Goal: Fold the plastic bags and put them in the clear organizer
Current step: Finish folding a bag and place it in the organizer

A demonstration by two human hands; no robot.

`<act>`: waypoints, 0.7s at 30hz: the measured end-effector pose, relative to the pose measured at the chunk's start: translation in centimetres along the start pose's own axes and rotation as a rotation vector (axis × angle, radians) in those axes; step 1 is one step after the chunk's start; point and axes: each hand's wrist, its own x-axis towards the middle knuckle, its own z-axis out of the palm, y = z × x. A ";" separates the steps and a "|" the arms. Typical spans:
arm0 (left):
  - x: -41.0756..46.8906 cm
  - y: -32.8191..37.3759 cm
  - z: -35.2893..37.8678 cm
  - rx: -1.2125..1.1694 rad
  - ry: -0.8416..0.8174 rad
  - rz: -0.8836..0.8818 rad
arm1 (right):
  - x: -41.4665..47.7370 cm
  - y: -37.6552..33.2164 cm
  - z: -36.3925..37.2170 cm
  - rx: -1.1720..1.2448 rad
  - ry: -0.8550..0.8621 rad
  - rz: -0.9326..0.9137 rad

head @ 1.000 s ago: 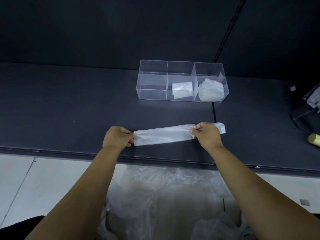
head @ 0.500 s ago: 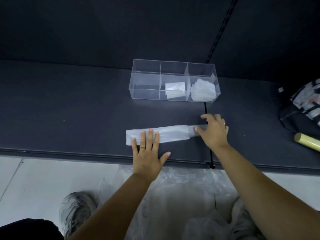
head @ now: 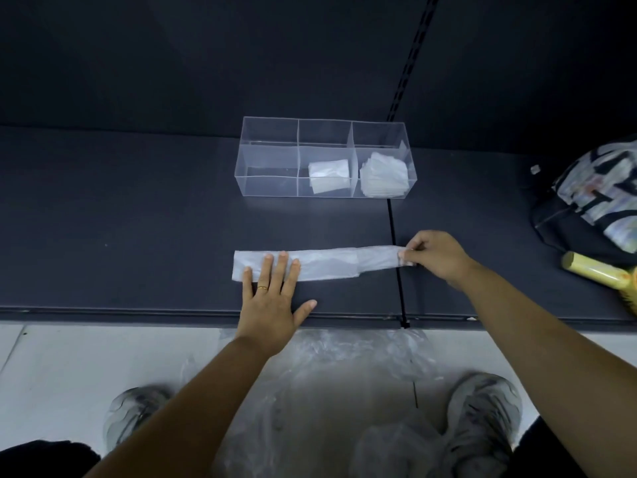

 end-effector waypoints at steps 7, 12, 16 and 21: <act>1.2 -1.5 -1.8 -0.029 0.035 0.235 | -5.4 1.2 0.4 0.333 -0.037 0.193; -0.2 6.6 -1.8 -0.404 0.079 0.322 | -8.7 -0.4 0.2 0.518 -0.174 0.267; -1.2 12.3 -3.2 -0.844 0.234 0.153 | -9.9 -3.0 -0.4 0.466 -0.346 0.190; -0.8 12.1 -6.6 -1.465 0.251 -0.121 | -8.6 -5.3 -1.6 0.464 -0.314 0.009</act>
